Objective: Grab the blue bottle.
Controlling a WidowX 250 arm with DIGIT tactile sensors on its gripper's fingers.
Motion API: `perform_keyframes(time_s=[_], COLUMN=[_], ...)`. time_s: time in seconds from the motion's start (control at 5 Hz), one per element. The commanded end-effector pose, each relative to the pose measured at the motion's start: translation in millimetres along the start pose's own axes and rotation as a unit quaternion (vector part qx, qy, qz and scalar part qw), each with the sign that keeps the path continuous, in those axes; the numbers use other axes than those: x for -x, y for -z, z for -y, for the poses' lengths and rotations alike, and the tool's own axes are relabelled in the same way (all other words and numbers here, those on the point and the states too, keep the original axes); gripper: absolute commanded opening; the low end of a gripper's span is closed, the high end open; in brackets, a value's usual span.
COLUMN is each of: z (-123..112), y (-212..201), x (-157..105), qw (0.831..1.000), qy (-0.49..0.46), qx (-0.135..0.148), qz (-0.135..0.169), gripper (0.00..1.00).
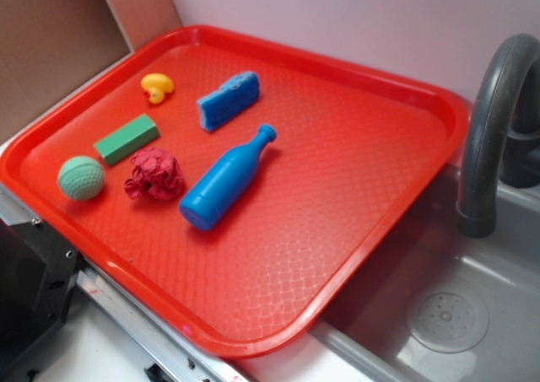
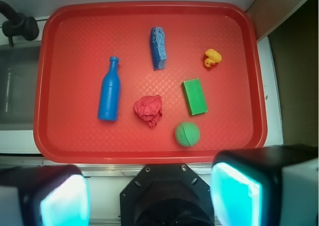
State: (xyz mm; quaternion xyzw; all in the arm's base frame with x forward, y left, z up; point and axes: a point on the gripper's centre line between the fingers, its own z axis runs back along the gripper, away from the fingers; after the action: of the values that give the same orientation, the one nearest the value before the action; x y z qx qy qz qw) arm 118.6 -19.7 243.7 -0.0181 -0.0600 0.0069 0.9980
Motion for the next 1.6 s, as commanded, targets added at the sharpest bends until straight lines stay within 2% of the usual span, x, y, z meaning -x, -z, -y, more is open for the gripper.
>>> perform_keyframes(time_s=[0.0, 0.2, 0.4, 0.6, 0.8, 1.2, 1.4], z=[0, 19, 37, 54, 66, 51, 43], y=[0, 17, 37, 61, 91, 145, 171], x=[0, -12, -24, -37, -47, -69, -79], qw=[1.0, 0.998, 0.995, 0.991, 0.991, 0.99, 0.992], qy=[0.0, -0.031, -0.079, -0.097, -0.115, -0.126, -0.119], qx=[0.0, 0.032, 0.032, 0.02, 0.02, 0.014, 0.006], qz=[0.0, 0.033, 0.061, 0.086, 0.063, 0.058, 0.042], gripper=[1.0, 1.0, 1.0, 1.0, 1.0, 1.0, 1.0])
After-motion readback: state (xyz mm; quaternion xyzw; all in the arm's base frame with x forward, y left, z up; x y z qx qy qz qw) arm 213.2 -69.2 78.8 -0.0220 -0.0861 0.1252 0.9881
